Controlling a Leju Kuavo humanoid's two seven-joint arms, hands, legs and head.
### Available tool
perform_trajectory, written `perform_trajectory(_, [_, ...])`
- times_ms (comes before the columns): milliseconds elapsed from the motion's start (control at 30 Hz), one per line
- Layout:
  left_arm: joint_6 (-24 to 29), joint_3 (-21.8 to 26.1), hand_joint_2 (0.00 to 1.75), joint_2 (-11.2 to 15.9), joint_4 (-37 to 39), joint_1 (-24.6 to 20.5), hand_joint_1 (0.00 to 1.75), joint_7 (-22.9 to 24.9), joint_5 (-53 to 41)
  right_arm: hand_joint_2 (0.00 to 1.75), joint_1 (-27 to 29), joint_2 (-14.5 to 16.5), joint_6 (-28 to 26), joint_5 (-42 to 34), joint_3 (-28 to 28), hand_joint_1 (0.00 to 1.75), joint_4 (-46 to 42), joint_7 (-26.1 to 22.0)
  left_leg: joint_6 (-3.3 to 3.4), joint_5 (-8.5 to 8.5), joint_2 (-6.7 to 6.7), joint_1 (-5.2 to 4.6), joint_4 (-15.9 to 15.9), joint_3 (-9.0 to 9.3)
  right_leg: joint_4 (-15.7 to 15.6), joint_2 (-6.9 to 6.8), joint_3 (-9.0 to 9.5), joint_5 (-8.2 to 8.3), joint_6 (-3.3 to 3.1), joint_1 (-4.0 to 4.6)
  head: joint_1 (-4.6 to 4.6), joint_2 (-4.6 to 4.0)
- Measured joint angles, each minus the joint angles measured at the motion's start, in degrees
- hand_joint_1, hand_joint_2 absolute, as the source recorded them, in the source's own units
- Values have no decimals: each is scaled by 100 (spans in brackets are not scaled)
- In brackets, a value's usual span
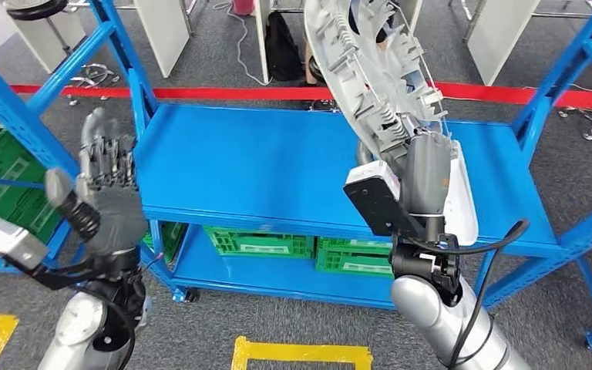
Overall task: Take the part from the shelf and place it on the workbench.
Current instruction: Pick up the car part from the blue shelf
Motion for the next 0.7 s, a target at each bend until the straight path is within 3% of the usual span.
perform_trajectory(67, [19, -17, 0, 23, -78, 89, 0, -12, 19, 175, 59, -92, -6, 251, -1, 175, -219, 71, -9, -431, 98, 0, 776, -225, 1, -34, -96, 71, -44, 30, -71, 0])
perform_trajectory(133, [43, -32, 0, 50, -154, 169, 0, -29, 19, 175, 130, -173, -8, 481, 0, 175, -438, 140, 0, -497, 112, -1, 1117, -228, 7, -70, -194, 139, -52, 60, -117, 0])
perform_trajectory(167, [56, -41, 0, 61, -202, 200, 0, -39, 13, 175, 164, -206, -4, 588, 1, 175, -551, 176, 23, -388, 116, -8, 969, -67, 11, -84, -240, 173, -48, 73, -137, 0])
perform_trajectory(200, [64, -53, 0, 69, -253, 224, 0, -51, 2, 175, 191, -233, 3, 692, 3, 175, -657, 213, 60, -255, 127, -20, 634, 195, 16, -93, -277, 204, -39, 82, -156, 0])
perform_trajectory(267, [72, -79, 0, 79, -366, 251, 0, -88, -22, 175, 231, -275, 31, 901, 9, 175, -842, 290, 138, -161, 173, -68, -166, 757, 24, -109, -335, 263, -4, 98, -185, 0])
perform_trajectory(300, [73, -92, 0, 82, -422, 260, 0, -112, -30, 175, 247, -293, 46, 1001, 13, 175, -923, 329, 164, -184, 191, -91, -433, 939, 26, -120, -353, 297, 24, 101, -193, 0])
perform_trajectory(367, [70, -121, 0, 91, -524, 293, 0, -162, -44, 175, 281, -327, 72, 1164, 27, 175, -1074, 396, 203, -213, 189, -123, -621, 1049, 7, -143, -375, 377, 95, 95, -198, 0])
perform_trajectory(433, [65, -146, 0, 104, -604, 351, 0, -208, -84, 175, 325, -362, 89, 1264, 52, 175, -1194, 447, 264, -117, 179, -106, -670, 1012, -5, -143, -418, 387, 164, 88, -204, 0])
perform_trajectory(467, [58, -162, 0, 108, -641, 374, 0, -231, -113, 175, 346, -381, 95, 1298, 69, 175, -1246, 471, 298, -57, 177, -90, -701, 979, 77, -130, -473, 275, 195, 87, -187, 0])
perform_trajectory(533, [34, -203, 0, 113, -712, 406, 0, -272, -182, 175, 382, -421, 92, 1331, 108, 175, -1333, 505, 345, 61, 165, -72, -729, 866, 578, -101, -659, -187, 240, 73, -118, 0])
perform_trajectory(600, [7, -244, 0, 119, -775, 464, 0, -305, -251, 175, 432, -452, 79, 1349, 152, 175, -1416, 515, 363, 170, 142, -74, -718, 713, 1297, -94, -824, -605, 268, 65, -41, 0])
perform_trajectory(633, [-7, -265, 0, 122, -803, 501, 0, -319, -286, 175, 463, -469, 71, 1365, 175, 175, -1461, 514, 362, 226, 130, -76, -708, 629, 1497, -93, -822, -647, 272, 65, -15, 0])
perform_trajectory(667, [-21, -286, 0, 126, -830, 534, 0, -332, -318, 175, 489, -485, 65, 1392, 196, 175, -1504, 513, 357, 282, 116, -77, -692, 541, 1511, -91, -732, -584, 268, 66, 11, 0])
perform_trajectory(700, [-34, -307, 0, 128, -858, 556, 0, -344, -349, 175, 505, -500, 62, 1427, 216, 175, -1547, 513, 347, 336, 101, -77, -673, 454, 1321, -89, -545, -451, 254, 67, 37, 0])
